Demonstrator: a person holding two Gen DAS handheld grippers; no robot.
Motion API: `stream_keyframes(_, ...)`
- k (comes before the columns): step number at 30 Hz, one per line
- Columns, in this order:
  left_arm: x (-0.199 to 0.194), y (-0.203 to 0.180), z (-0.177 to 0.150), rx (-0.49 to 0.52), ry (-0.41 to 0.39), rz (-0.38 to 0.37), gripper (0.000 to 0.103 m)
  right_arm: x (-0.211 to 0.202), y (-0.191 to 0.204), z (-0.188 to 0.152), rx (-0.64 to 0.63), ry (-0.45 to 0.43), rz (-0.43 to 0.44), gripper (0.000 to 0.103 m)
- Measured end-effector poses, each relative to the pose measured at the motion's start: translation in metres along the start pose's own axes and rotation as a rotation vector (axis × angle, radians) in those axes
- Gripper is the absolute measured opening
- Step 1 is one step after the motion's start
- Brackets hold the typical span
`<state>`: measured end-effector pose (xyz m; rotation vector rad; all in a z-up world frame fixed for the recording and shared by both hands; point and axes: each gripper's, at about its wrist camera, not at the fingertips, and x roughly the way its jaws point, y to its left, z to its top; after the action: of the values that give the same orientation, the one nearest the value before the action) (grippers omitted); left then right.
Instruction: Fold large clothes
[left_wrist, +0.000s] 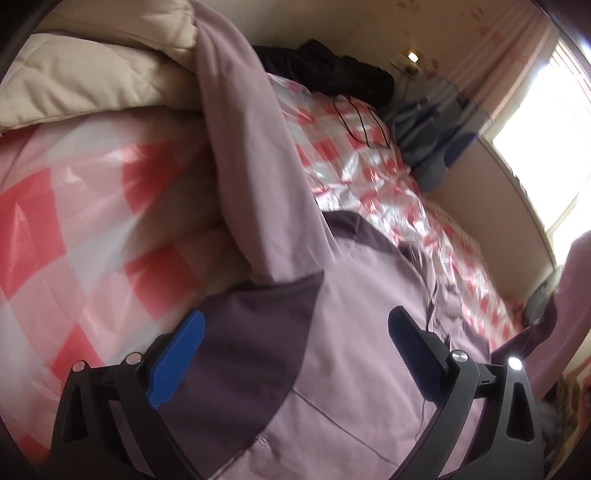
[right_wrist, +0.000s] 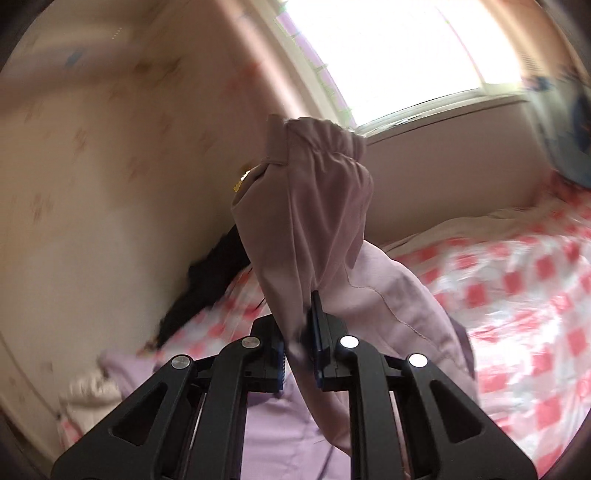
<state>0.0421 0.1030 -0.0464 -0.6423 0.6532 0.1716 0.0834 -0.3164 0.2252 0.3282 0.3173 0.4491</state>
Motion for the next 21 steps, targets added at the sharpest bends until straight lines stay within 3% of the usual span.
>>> stream_keyframes(4,-0.003,0.010,0.006,-0.049,-0.009,0.000,0.095,0.051,0.053,-0.043,-0.082,0.105,0.052,0.011)
stream_keyframes(13,-0.003,0.015,0.010,-0.088,0.004,-0.016,0.095,0.162,0.114,-0.171,-0.234,0.367,0.073,0.011)
stream_keyframes(18,-0.003,0.018,0.011,-0.105,0.011,-0.021,0.095,0.191,0.125,-0.237,-0.339,0.483,0.055,0.011)
stream_keyframes(21,-0.002,0.020,0.010,-0.115,0.020,-0.021,0.095,0.201,0.125,-0.260,-0.360,0.534,0.048,0.011)
